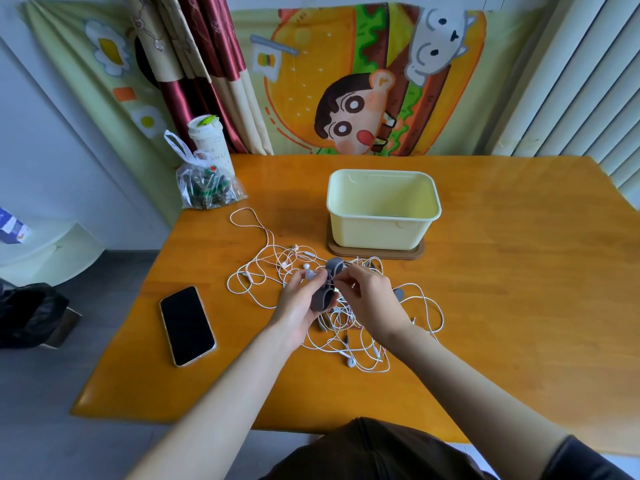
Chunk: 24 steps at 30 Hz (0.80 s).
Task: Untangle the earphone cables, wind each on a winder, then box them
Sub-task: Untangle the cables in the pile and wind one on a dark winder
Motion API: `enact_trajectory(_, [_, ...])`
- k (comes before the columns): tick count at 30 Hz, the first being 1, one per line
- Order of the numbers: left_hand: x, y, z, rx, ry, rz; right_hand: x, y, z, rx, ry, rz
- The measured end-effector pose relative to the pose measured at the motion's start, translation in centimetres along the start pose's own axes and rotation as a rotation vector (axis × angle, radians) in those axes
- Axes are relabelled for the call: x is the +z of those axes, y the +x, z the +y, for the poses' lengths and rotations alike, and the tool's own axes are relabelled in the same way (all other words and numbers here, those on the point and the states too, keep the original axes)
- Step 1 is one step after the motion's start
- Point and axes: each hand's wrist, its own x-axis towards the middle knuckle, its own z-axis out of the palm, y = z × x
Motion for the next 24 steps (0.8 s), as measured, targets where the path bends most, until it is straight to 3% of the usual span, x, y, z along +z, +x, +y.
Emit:
enact_trajectory(5, [0.1,-0.1,0.0,-0.022,-0.062,0.021,-0.2,0.0,-0.2,-0.019,-0.02,-0.009])
enact_trajectory(14, [1.0,-0.2,0.2,0.034,-0.043,0.063,0.3,0.2,-1.1,0.114,0.05,-0.026])
enact_trajectory(24, [0.6,-0.3,-0.1,-0.07,-0.089,-0.048,0.6,0.3,0.1,0.118,0.04,-0.108])
